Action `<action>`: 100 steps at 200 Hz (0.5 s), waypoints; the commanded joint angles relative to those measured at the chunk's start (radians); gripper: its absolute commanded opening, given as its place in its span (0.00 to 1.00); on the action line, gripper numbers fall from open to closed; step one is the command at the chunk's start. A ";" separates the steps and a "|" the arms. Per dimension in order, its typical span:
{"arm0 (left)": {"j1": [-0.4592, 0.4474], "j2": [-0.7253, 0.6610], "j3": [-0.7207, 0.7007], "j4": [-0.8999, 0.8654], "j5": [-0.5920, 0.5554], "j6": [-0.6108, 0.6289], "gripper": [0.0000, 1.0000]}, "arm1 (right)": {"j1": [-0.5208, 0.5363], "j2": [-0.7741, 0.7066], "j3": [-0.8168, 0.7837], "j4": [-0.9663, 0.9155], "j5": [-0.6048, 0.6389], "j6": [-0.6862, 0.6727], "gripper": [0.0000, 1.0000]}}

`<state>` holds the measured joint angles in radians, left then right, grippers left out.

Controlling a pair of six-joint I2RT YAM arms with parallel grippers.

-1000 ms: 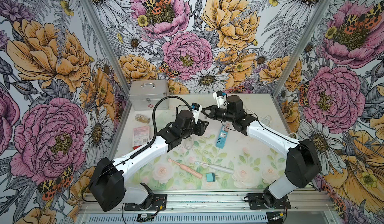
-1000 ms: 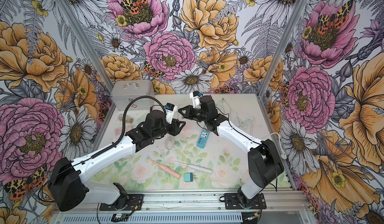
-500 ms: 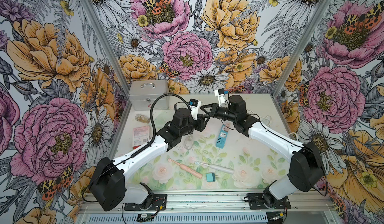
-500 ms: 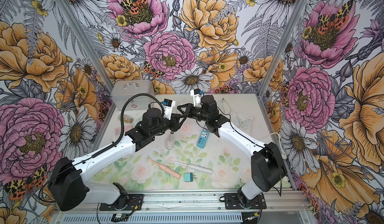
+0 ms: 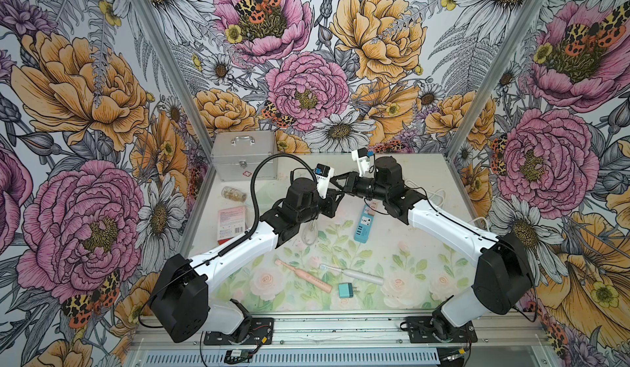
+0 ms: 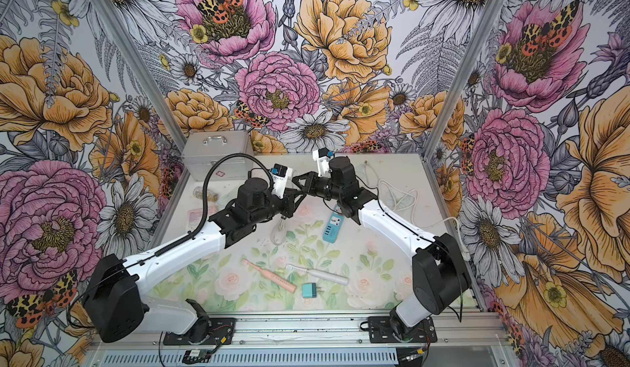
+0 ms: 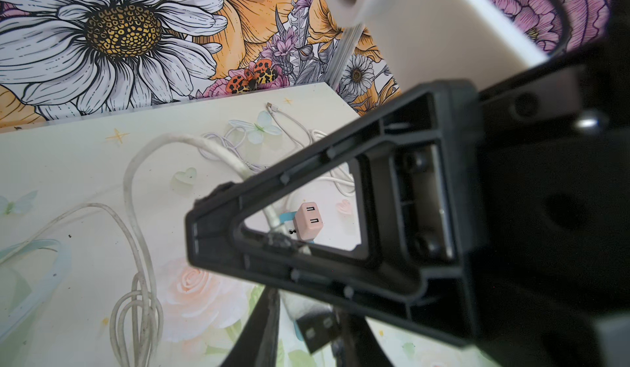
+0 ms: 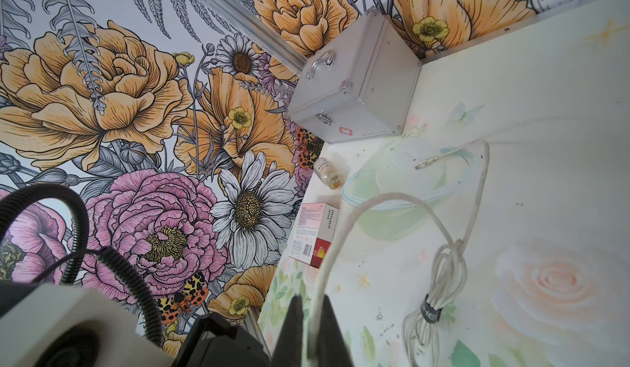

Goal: Charge the electric toothbrush
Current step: Pick up the charging cable from the center of the board.

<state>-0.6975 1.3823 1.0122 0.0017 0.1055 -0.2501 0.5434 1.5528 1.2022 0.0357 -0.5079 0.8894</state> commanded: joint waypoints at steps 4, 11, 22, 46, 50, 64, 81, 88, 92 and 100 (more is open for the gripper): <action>0.022 -0.024 0.006 0.043 -0.066 0.024 0.26 | -0.006 -0.035 0.006 -0.075 -0.032 -0.017 0.00; 0.025 -0.026 0.001 0.038 -0.067 0.031 0.25 | -0.009 -0.036 0.008 -0.081 -0.033 -0.016 0.00; 0.026 -0.028 -0.004 0.022 -0.066 0.045 0.25 | -0.011 -0.036 0.016 -0.094 -0.044 -0.019 0.00; 0.026 -0.018 0.003 -0.014 -0.021 0.095 0.21 | -0.014 -0.037 0.037 -0.149 -0.047 -0.034 0.00; 0.025 -0.012 0.007 -0.023 -0.010 0.107 0.20 | -0.014 -0.035 0.040 -0.155 -0.046 -0.035 0.00; 0.014 0.006 0.026 -0.056 0.003 0.149 0.16 | -0.020 -0.032 0.054 -0.178 -0.056 -0.039 0.00; -0.003 0.017 0.039 -0.068 -0.016 0.184 0.10 | -0.026 -0.038 0.062 -0.200 -0.053 -0.043 0.00; -0.008 0.021 0.046 -0.074 -0.006 0.198 0.09 | -0.028 -0.038 0.064 -0.210 -0.053 -0.042 0.00; -0.007 0.024 0.051 -0.076 -0.006 0.204 0.09 | -0.028 -0.038 0.067 -0.215 -0.055 -0.043 0.00; -0.014 0.027 0.059 -0.086 -0.002 0.219 0.09 | -0.030 -0.034 0.073 -0.225 -0.064 -0.044 0.00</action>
<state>-0.7025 1.3945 1.0264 -0.0620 0.1268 -0.1238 0.5220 1.5505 1.2354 -0.1051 -0.5293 0.8688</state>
